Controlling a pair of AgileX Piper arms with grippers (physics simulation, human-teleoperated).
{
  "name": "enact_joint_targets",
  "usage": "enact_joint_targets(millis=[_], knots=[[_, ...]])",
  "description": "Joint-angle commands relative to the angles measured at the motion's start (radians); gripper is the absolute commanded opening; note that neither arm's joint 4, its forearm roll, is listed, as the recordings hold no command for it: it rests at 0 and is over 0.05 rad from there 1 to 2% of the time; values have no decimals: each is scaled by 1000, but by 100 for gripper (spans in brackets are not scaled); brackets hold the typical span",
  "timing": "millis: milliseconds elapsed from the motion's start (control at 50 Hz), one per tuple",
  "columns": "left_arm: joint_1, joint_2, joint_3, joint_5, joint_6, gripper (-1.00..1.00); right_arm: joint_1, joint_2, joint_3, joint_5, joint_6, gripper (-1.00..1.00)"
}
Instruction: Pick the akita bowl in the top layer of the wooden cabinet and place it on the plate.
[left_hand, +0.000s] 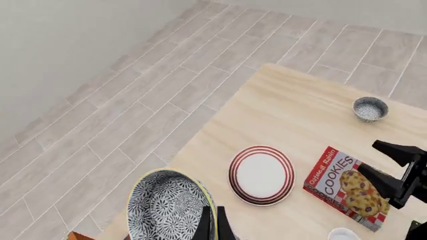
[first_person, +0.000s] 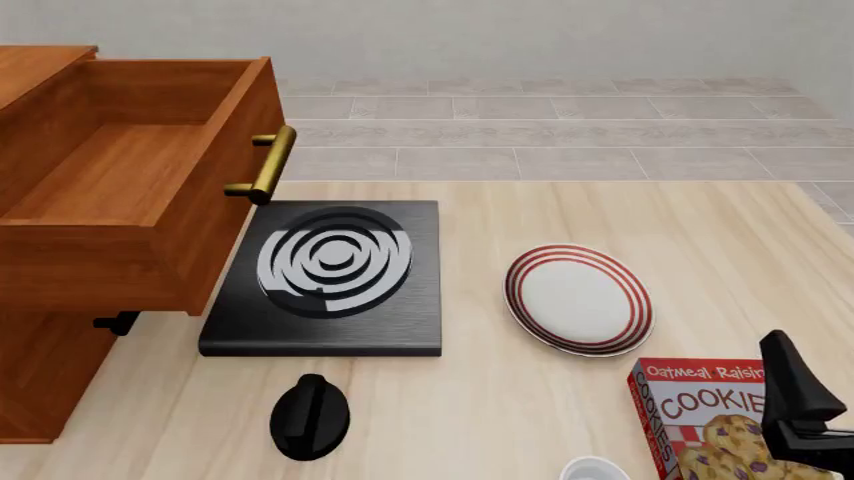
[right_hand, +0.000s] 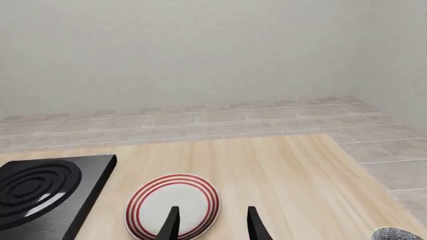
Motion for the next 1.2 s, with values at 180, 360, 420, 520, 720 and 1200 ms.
enact_joint_targets(millis=[180,360,420,520,720,1200], knots=[[-138,-8,57,-34,86,-100,3,-9,-1,9,0,100],[-185,-6,89,-56,99,-100,4,-15,-1,16,2,100],[-199,-7,104,-68,102,-100,3,-16,-1,18,2,100],[-180,9,107,-88,112,-100,3,-15,-1,16,2,100],[-154,42,124,-150,149,-100,3,-15,-1,16,4,100],[-126,135,130,-263,202,-100,5,-3,1,5,10,100]])
